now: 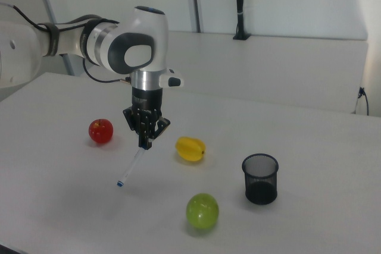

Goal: Take marker pen
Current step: 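Carry the marker away from the cup toward the yellow fruit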

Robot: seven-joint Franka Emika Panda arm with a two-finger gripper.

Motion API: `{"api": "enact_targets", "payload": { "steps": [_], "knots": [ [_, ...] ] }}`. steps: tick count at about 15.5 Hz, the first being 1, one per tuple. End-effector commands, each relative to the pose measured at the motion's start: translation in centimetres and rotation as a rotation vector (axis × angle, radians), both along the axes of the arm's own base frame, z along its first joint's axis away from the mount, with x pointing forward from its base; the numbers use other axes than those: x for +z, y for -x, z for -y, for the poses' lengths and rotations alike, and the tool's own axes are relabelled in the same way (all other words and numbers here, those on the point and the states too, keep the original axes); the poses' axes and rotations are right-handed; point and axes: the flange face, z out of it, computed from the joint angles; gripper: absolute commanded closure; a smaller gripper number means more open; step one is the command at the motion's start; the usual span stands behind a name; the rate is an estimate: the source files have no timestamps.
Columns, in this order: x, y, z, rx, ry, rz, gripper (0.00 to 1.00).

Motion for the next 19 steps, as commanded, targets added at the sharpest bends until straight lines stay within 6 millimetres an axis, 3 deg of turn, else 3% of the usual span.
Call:
{"api": "enact_targets", "payload": {
  "steps": [1,11,16,17,19],
  "knots": [
    [-2.7,-0.4,-2.1,0.001,0.060,-0.040,0.97],
    [-8.1,-2.0,-5.6,0.006,0.122,-0.045,0.97],
    [-9.0,-2.2,-5.9,0.013,0.140,-0.047,0.95],
    [-9.0,-2.2,-5.8,0.010,0.140,-0.047,0.91],
    [-8.9,-2.2,-5.8,-0.002,0.143,-0.046,0.72]
  ]
}}
